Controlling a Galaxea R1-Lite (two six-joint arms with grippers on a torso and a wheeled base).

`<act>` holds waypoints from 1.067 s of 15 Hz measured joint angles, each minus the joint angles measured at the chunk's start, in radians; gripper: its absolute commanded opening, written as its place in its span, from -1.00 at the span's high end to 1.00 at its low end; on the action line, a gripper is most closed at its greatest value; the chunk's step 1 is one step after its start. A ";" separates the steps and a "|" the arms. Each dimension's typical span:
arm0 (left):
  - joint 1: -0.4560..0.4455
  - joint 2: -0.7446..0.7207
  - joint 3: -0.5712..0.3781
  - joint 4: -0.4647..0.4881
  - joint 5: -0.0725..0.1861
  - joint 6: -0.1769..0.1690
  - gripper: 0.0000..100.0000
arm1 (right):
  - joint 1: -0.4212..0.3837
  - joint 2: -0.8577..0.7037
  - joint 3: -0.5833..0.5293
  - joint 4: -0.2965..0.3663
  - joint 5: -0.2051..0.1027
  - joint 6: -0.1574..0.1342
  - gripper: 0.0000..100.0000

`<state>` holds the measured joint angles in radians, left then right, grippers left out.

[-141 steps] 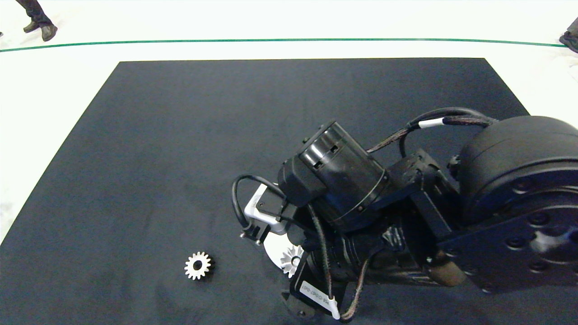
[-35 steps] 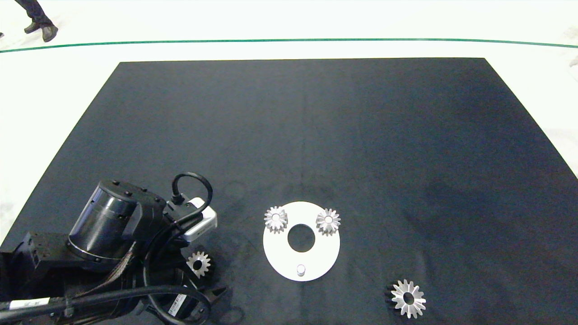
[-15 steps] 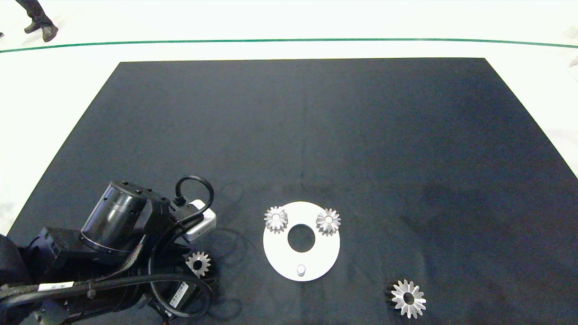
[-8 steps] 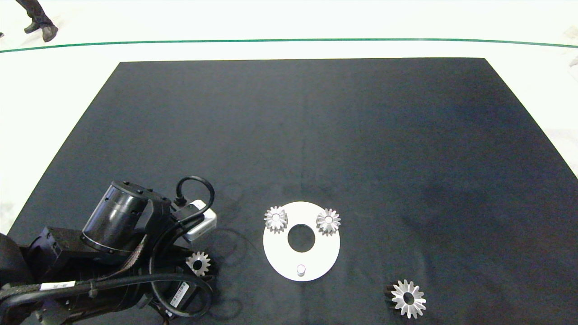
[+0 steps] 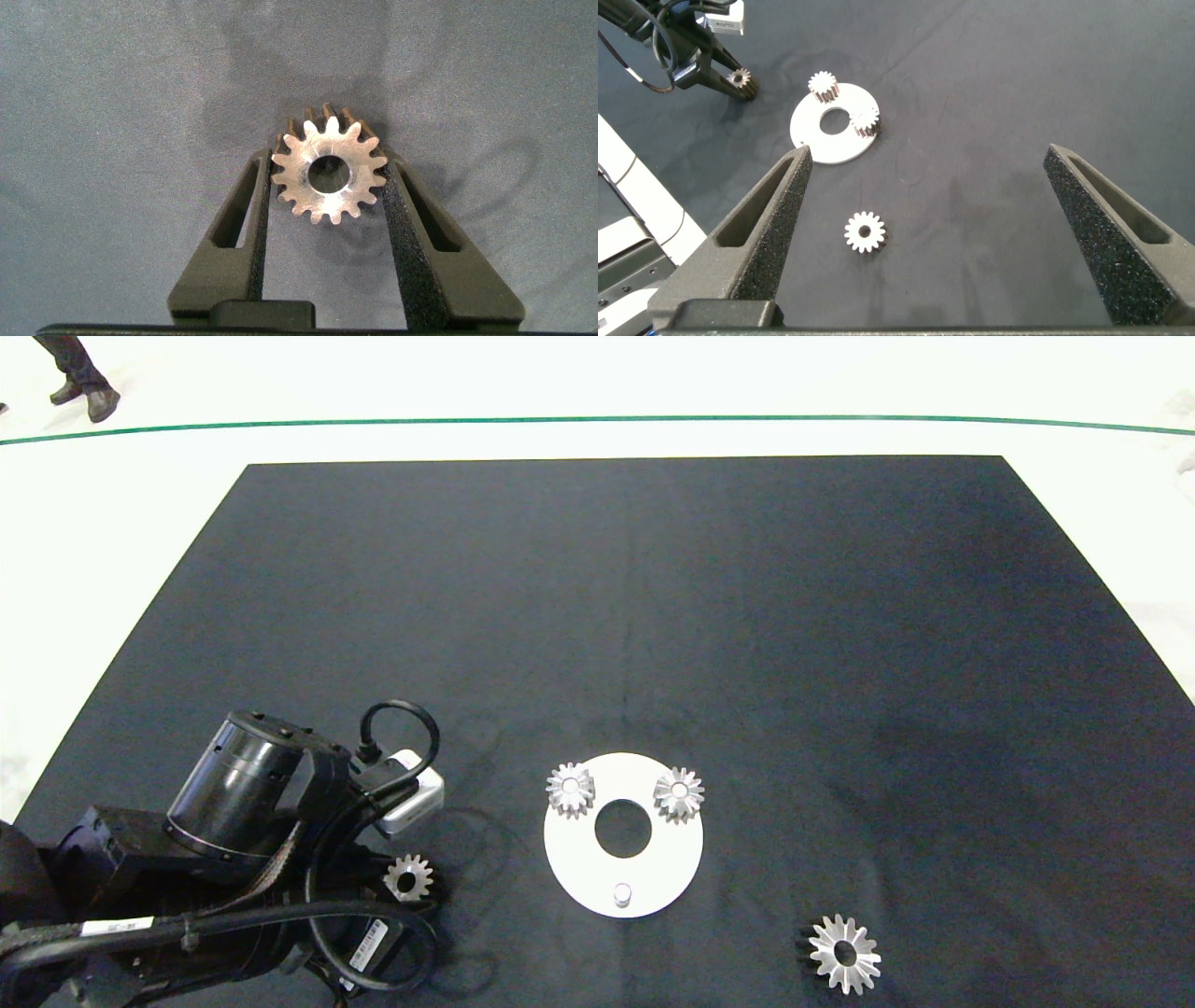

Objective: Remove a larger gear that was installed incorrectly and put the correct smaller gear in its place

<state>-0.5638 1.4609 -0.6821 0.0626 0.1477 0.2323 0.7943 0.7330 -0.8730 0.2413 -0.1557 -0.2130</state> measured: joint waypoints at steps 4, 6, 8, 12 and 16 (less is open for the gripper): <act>-0.027 -0.036 -0.003 0.003 0.001 -0.001 0.26 | 0.000 0.000 0.001 0.000 0.000 0.000 -1.00; -0.058 -0.065 -0.008 0.011 0.002 -0.001 0.26 | 0.000 0.000 0.001 0.000 0.000 0.000 -1.00; -0.123 -0.092 -0.018 0.036 0.003 -0.008 0.26 | 0.000 0.000 0.002 0.000 0.000 0.000 -1.00; -0.237 -0.083 -0.123 0.086 0.003 -0.029 0.26 | -0.001 -0.007 0.002 0.000 0.000 -0.014 -1.00; -0.323 0.000 -0.272 0.146 0.046 -0.026 0.26 | -0.001 -0.013 0.001 0.000 0.000 -0.025 -1.00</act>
<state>-0.8870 1.4604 -0.9543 0.2087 0.1932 0.2062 0.7928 0.7202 -0.8717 0.2409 -0.1557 -0.2381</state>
